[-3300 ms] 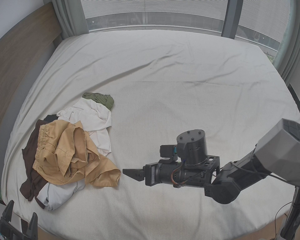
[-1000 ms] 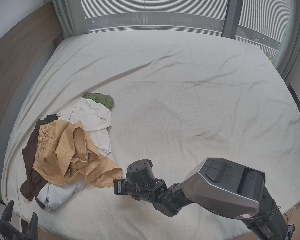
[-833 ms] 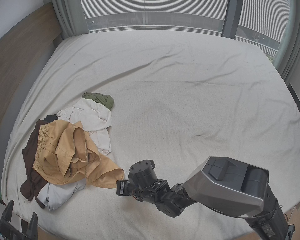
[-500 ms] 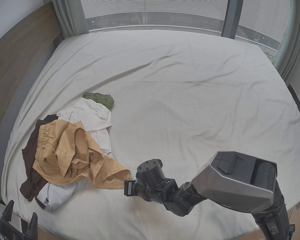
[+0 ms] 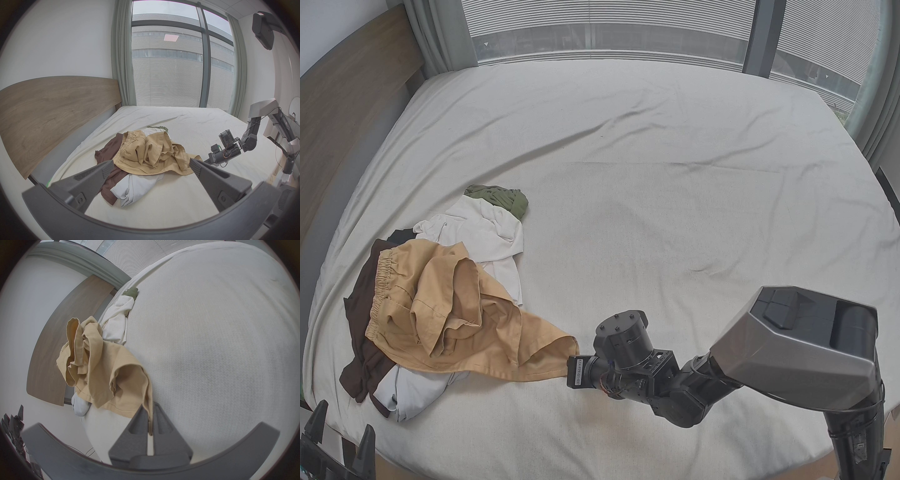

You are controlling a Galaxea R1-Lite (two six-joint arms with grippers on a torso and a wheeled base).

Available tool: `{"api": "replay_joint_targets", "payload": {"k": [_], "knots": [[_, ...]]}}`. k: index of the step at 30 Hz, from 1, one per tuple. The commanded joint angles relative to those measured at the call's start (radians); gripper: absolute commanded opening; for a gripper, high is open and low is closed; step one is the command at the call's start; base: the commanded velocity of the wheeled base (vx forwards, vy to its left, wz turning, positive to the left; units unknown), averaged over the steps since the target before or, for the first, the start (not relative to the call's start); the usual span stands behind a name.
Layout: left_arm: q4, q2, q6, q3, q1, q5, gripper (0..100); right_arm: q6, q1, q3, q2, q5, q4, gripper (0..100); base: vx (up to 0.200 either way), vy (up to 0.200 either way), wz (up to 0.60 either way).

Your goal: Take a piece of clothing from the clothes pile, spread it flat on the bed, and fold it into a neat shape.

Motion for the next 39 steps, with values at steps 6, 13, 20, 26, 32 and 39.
{"api": "replay_joint_targets", "payload": {"k": [6,13,20,26,32,39], "knots": [[-0.001,-0.015,0.000,0.018,0.000,0.000,100,0.003,-0.021,0.051,-0.052,-0.001,-0.003,0,0.000,0.000,0.00],[-0.001,-0.015,0.000,0.018,0.000,0.000,100,0.005,-0.039,0.096,-0.080,-0.003,-0.003,0,0.000,0.000,0.00],[-0.001,-0.015,0.001,0.018,0.000,0.000,100,0.003,-0.054,0.145,-0.101,-0.006,-0.026,0,0.000,0.000,0.00],[-0.001,-0.015,0.001,0.018,0.000,0.000,100,-0.001,-0.073,0.183,-0.121,-0.029,-0.033,0,0.000,0.000,0.00],[-0.001,-0.015,0.003,0.018,0.000,0.000,100,-0.001,-0.093,0.234,-0.152,-0.031,-0.043,0,0.000,0.000,0.00],[-0.001,-0.015,0.003,0.018,0.000,0.000,100,-0.020,-0.131,0.326,-0.172,-0.032,-0.127,0,0.000,0.000,0.00]]}}
